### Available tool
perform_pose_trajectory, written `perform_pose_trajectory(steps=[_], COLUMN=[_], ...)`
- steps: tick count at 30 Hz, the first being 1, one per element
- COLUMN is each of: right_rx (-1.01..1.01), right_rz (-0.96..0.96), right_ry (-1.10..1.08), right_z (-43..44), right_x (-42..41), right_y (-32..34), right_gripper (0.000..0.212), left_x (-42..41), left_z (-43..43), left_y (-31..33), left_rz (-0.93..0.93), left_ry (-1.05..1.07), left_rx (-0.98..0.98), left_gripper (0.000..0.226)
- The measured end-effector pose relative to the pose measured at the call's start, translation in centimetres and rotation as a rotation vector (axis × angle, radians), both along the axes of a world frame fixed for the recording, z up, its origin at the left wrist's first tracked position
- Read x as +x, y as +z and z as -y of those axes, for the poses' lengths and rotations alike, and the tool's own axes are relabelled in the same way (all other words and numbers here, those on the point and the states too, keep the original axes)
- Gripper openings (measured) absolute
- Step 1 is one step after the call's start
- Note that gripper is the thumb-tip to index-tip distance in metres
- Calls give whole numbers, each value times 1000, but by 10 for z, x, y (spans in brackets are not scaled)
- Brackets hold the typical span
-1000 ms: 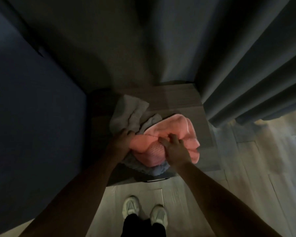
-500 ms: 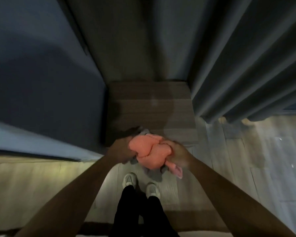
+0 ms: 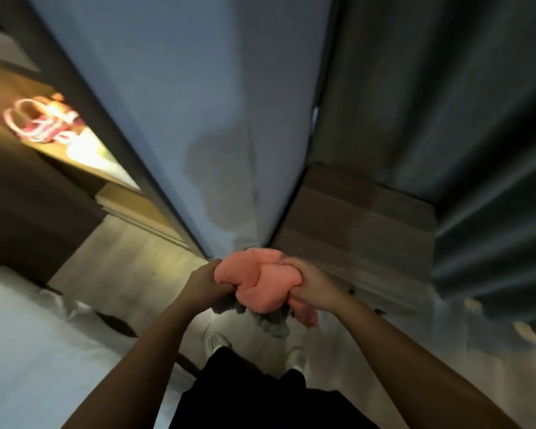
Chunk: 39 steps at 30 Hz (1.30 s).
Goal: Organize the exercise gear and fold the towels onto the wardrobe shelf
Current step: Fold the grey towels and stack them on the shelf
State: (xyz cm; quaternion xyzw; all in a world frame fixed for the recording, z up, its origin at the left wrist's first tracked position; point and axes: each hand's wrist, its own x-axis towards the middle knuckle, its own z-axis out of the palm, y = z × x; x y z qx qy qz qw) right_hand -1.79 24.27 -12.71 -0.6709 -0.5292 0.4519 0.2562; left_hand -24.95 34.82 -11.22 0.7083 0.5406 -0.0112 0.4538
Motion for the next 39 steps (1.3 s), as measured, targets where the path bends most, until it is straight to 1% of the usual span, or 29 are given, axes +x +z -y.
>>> perform_pose_trajectory(steps=[2, 5, 6, 9, 10, 14, 16, 18, 19, 20, 23, 24, 27, 31, 34, 39], right_rx=[24, 38, 31, -14, -26, -14, -5, 11, 24, 32, 20, 21, 34, 9, -4, -37], right_rz=[16, 47, 38, -35, -46, -17, 9, 20, 32, 48, 101, 119, 126, 84, 102, 83], right_ry=[42, 111, 123, 118, 120, 216, 250, 270, 282, 300, 357, 373, 402, 421, 466, 413], right_z=[-30, -75, -90, -130, -142, -188, -214, -242, -256, -272, -321, -339, -397, -464, -505, -555], right_x=[-32, -85, -104, -160, -176, -223, -239, -253, -259, -264, -277, -281, -297, -322, -336, -365], right_y=[3, 5, 7, 13, 15, 17, 15, 14, 14, 13, 7, 4, -5, -8, -7, -9], right_gripper=[58, 58, 59, 61, 61, 65, 68, 69, 69, 69, 69, 69, 68, 67, 68, 63], left_x=[-38, -101, -121, -176, -192, -237, -254, -268, -274, -279, -295, -301, -318, -342, -361, -395], left_z=[-9, -30, -39, -69, -80, -117, -135, -156, -168, -181, -225, -241, -291, -349, -394, -462], left_y=[5, 4, 4, 5, 6, 16, 19, 20, 19, 17, 10, 7, 1, -1, 1, -4], left_rz=[59, 166, 186, 247, 261, 293, 296, 302, 305, 305, 287, 284, 270, 230, 204, 151], left_ry=[128, 292, 316, 409, 437, 501, 532, 548, 552, 553, 551, 549, 562, 582, 546, 442], left_rx=[1, 14, 8, -20, -15, -12, 0, 0, 4, 10, 39, 54, 98, 77, 94, 57], left_gripper=[48, 66, 67, 41, 38, 38, 51, 63, 65, 62, 45, 43, 43, 45, 45, 40])
